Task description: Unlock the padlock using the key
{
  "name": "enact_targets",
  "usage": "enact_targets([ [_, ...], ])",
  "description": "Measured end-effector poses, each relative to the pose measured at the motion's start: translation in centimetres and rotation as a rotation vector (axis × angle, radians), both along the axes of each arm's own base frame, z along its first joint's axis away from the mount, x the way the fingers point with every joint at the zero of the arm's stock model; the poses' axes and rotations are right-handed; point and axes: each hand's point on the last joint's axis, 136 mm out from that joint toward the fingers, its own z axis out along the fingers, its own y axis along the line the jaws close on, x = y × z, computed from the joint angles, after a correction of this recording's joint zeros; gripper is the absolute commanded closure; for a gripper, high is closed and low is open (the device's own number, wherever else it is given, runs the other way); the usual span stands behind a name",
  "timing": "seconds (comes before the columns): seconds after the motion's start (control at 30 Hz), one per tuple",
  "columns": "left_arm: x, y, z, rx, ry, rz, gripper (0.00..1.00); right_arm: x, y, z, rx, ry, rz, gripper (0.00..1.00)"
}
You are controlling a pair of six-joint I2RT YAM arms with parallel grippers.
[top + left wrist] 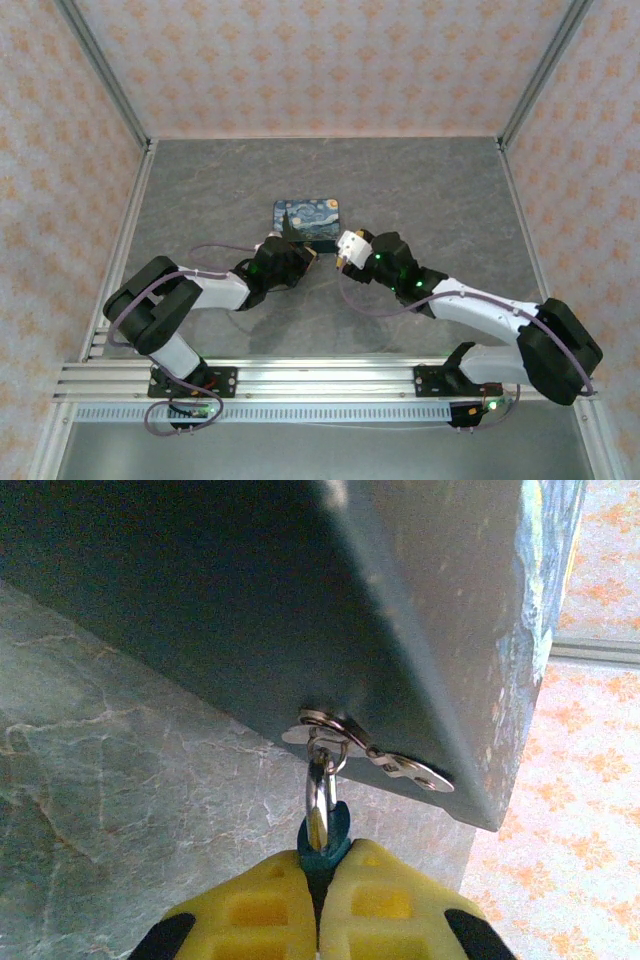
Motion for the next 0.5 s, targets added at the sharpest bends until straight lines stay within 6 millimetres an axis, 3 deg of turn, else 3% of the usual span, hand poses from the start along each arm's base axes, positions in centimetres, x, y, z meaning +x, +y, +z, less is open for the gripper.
enact_targets([
  [0.27,-0.2,-0.4,0.1,-0.006,0.003,-0.007,1.00,-1.7,2.0,-3.8,-0.138,0.010,0.090,0.37],
  [0.5,-0.2,-0.5,0.1,-0.016,0.012,-0.001,1.00,-1.8,3.0,-6.0,-0.184,0.014,0.098,0.41],
])
